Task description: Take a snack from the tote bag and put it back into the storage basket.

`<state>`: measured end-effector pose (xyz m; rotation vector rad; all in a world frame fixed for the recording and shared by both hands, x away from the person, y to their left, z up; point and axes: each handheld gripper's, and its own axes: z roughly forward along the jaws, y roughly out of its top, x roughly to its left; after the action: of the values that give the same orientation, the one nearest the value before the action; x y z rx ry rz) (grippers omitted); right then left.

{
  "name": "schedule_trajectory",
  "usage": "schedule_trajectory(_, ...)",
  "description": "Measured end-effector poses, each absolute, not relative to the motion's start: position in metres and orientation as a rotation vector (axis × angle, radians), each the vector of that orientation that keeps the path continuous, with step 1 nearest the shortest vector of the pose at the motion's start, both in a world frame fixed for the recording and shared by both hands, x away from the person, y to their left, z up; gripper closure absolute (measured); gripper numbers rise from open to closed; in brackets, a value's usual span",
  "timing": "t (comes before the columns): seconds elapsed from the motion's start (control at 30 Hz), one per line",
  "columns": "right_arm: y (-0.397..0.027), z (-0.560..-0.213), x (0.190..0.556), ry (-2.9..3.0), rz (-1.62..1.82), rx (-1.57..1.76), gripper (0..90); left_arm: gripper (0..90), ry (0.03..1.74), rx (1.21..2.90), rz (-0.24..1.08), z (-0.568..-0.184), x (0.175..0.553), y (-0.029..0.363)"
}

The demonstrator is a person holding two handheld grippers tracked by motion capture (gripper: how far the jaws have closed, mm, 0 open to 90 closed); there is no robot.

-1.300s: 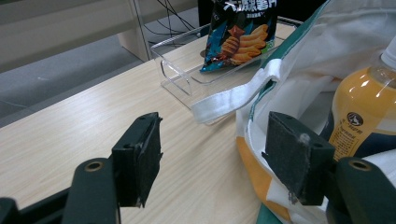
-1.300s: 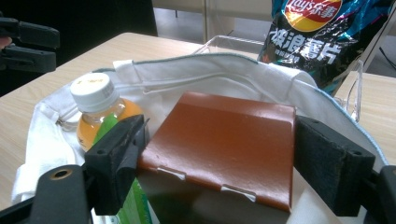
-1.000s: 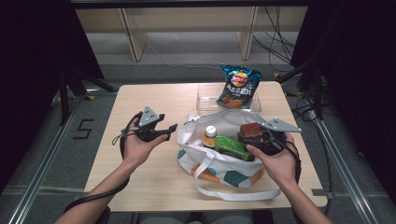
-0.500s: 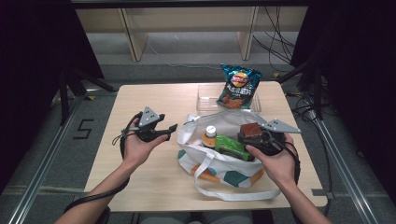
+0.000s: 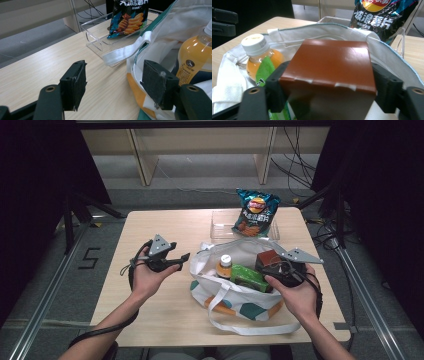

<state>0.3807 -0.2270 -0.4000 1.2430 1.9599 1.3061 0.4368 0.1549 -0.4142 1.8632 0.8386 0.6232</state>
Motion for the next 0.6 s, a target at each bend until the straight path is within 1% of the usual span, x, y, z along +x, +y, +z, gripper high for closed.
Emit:
schedule_trajectory(0.07,-0.2276,-0.4003,0.3816,1.957,1.311,1.224,32.8,35.3,0.839,1.862,0.622,-0.4142,0.4368,0.1549)
schedule_trajectory(0.1,-0.2258,-0.3993,0.3792,1.951,1.322,1.263,34.3,35.3,0.840,1.863,0.623,-0.4142,0.4369,0.1550)
schedule_trajectory(0.13,-0.2293,-0.3993,0.3804,1.945,1.301,1.205,37.5,35.3,0.835,1.862,0.620,-0.4146,0.4372,0.1552)
schedule_trajectory(0.17,-0.2295,-0.3989,0.3801,1.943,1.313,1.208,38.4,35.3,0.836,1.862,0.621,-0.4147,0.4373,0.1552)
schedule_trajectory(0.27,-0.2286,-0.3976,0.3773,1.930,1.313,1.252,38.8,35.3,0.836,1.862,0.622,-0.4146,0.4373,0.1552)
schedule_trajectory(0.37,-0.2320,-0.3988,0.3794,1.933,1.307,1.194,39.1,35.3,0.846,1.858,0.622,-0.4143,0.4366,0.1549)
schedule_trajectory(0.6,-0.2337,-0.3951,0.3782,1.919,1.332,1.199,39.3,35.3,0.848,1.856,0.624,-0.4141,0.4370,0.1566)
